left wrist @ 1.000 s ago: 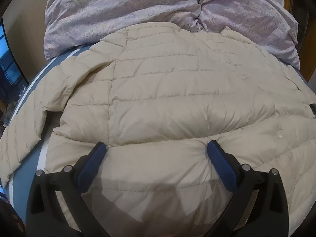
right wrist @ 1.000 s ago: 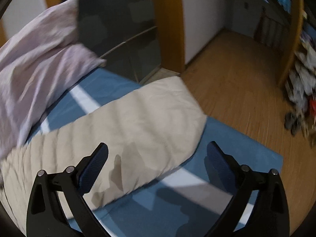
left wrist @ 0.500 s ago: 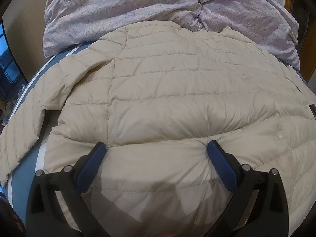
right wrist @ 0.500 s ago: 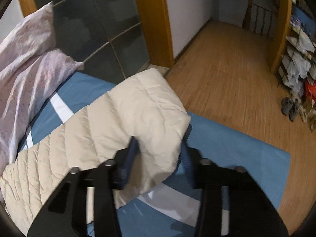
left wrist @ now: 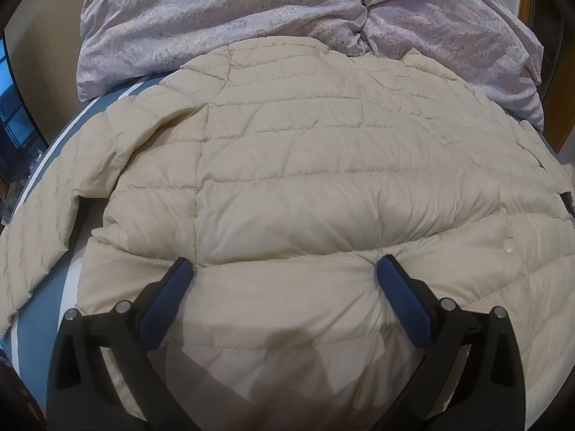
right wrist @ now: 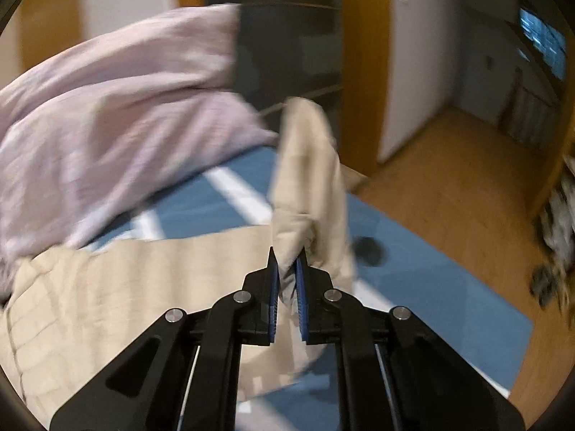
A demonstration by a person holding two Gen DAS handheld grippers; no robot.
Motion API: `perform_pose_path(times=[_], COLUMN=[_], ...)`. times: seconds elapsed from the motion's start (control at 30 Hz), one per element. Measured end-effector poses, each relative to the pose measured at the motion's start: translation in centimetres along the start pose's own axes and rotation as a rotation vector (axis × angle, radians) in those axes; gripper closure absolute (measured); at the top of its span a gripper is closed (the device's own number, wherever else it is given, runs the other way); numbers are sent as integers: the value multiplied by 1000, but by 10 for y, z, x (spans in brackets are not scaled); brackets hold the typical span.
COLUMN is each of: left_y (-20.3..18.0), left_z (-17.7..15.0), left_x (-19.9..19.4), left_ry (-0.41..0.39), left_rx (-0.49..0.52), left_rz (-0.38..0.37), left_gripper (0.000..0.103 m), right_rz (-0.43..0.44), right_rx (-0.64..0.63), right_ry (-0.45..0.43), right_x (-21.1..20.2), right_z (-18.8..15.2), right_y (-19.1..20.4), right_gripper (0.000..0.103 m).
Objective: Fold large clothes
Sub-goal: 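Fold the held sleeve across the jacket back with the right tool, release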
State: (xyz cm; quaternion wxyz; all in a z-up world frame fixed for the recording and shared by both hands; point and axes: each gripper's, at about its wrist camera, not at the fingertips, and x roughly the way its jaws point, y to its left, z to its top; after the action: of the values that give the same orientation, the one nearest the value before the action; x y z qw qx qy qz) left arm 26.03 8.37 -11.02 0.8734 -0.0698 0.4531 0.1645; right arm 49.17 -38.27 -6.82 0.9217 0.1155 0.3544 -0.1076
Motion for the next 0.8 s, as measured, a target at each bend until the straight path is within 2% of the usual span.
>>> perform_pose_path(times=[0.17, 0.37, 0.53, 0.8], left_y=[1, 0, 2, 1], left_z=[1, 0, 1, 1], left_x=[0, 0, 0, 0], left_ry=[1, 0, 1, 0], left_rx=[-1, -3, -5, -6], left_rz=[-3, -6, -10, -12], left_gripper=[2, 2, 2, 2], right_rz=[191, 364, 472, 606], right_rx=[-130, -285, -364, -432], right_ry=[27, 75, 142, 237], right_x=[-19, -41, -51, -69], right_z=[-18, -59, -92, -134], right_y=[88, 182, 238, 293], right_gripper=[95, 95, 95, 95])
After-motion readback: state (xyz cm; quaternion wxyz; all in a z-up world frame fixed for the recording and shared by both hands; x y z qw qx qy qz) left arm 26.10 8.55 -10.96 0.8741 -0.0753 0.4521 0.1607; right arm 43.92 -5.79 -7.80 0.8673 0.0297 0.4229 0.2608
